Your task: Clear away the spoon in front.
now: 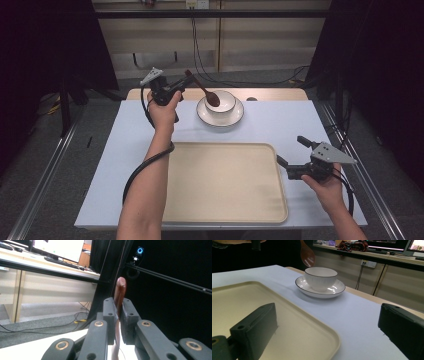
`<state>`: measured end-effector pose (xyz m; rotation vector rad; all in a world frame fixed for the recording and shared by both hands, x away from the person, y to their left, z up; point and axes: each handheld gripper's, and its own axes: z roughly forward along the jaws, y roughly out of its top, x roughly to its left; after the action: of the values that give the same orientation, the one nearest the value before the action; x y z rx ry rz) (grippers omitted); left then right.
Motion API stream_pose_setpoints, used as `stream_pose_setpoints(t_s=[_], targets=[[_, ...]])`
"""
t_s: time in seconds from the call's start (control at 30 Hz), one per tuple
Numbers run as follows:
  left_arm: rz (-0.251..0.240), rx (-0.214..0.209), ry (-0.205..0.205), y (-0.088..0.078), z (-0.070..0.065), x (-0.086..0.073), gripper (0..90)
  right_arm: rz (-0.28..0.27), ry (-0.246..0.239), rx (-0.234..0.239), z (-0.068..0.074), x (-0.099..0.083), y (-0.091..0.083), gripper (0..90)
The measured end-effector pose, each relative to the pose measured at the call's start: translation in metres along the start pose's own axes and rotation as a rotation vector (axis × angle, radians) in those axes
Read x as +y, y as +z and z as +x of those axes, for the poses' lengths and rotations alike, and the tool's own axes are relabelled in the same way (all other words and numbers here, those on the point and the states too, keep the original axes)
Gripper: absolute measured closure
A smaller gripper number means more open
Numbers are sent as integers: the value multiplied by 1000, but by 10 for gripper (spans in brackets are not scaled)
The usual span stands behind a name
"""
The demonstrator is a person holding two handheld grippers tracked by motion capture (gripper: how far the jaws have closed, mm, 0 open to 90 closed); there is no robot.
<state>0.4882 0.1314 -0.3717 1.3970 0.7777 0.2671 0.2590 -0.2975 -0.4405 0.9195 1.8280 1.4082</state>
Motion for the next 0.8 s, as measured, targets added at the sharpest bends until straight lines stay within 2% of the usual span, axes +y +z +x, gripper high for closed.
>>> stream_pose_setpoints(t_s=[0.03,0.1,0.13,0.17,0.2,0.23,0.27,0.3,0.33,0.4,0.43,0.53,0.63,0.67,0.8], targets=[[-10,7,-9,0,-2,1,839,0,-1,0,0,0,0,21],[6,-2,1,-2,-2,2,839,-1,0,1,0,0,0,18],[-9,-10,-17,-4,-5,4,839,-2,-1,1,1,0,0,18],[-9,-10,-17,-4,-5,4,839,-2,-1,1,1,0,0,18],[4,-13,-10,-7,-6,6,839,0,-1,5,1,0,1,18],[16,-33,-9,-9,-6,7,839,1,-4,9,1,0,1,15],[29,-35,-11,-10,-7,8,839,2,-1,15,2,-1,1,10],[47,-30,5,-11,-7,8,839,4,-1,29,1,-1,1,9],[54,-32,7,-13,-8,9,839,4,-1,25,2,-1,2,9],[50,-34,-15,-15,-9,10,839,7,4,35,3,-1,2,9],[50,-34,-15,-15,-9,10,839,0,7,21,3,0,2,9],[80,-43,17,-22,-10,12,839,-6,0,25,2,0,2,6],[90,-33,24,-25,-12,12,839,-1,-1,31,2,0,1,5],[82,-39,8,-27,-13,12,839,4,-3,40,2,-1,2,4],[101,-36,24,-35,-12,14,839,-3,-5,40,4,-1,2,0]])
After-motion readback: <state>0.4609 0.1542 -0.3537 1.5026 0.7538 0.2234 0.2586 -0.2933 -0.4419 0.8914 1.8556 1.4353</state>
